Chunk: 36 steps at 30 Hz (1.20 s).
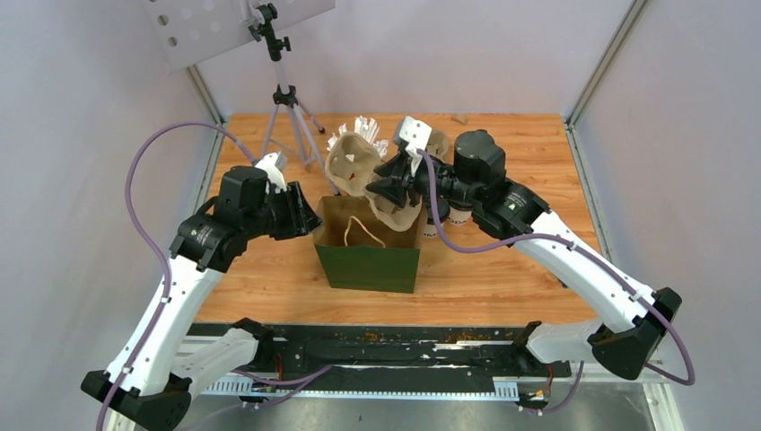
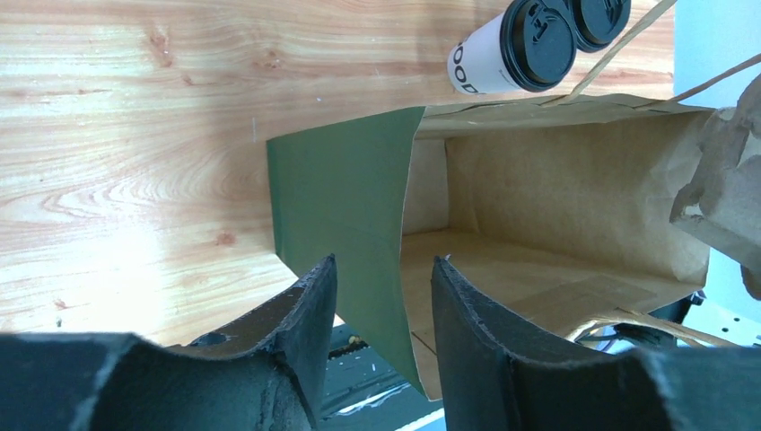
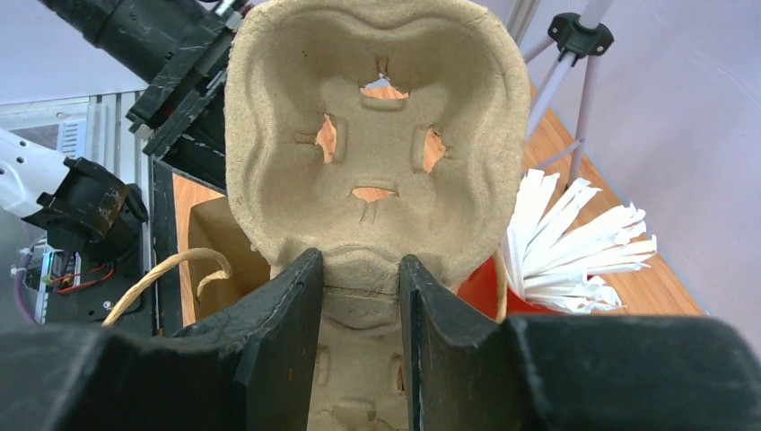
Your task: Pack the takeout coffee
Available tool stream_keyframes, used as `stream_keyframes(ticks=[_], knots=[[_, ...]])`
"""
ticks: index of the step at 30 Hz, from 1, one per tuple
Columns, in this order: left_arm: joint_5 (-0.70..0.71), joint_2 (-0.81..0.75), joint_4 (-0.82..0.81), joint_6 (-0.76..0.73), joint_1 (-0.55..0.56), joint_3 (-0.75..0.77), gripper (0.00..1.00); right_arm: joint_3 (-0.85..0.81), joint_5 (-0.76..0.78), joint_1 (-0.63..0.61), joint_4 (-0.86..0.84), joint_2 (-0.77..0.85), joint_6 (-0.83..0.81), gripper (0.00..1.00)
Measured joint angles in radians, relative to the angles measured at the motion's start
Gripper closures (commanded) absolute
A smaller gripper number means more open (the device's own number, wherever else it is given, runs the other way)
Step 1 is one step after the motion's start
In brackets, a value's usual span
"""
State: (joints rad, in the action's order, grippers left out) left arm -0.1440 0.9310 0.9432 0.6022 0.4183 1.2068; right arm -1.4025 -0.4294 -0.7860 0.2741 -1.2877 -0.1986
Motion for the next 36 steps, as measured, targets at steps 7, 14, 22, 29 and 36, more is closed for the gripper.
stream_keyframes(ticks=[7, 14, 22, 29, 36], knots=[[-0.005, 0.018, -0.024, 0.004, 0.000, -0.002, 0.66, 0.062, -0.051, -0.005, -0.047, 0.000, -0.060, 0.69], [-0.022, 0.031, -0.058, 0.005, 0.000, -0.004, 0.80, 0.109, -0.093, -0.008, -0.055, -0.001, -0.131, 0.70], [-0.059, 0.040, -0.075, 0.003, 0.000, -0.006, 0.92, 0.130, -0.108, -0.037, -0.027, 0.000, -0.172, 0.71], [-0.089, 0.036, -0.088, -0.006, 0.000, -0.015, 1.00, 0.143, -0.099, -0.044, 0.032, 0.008, -0.200, 0.72], [-0.150, 0.036, -0.105, -0.009, 0.000, -0.015, 1.00, 0.141, -0.064, -0.051, 0.148, 0.008, -0.229, 0.72]])
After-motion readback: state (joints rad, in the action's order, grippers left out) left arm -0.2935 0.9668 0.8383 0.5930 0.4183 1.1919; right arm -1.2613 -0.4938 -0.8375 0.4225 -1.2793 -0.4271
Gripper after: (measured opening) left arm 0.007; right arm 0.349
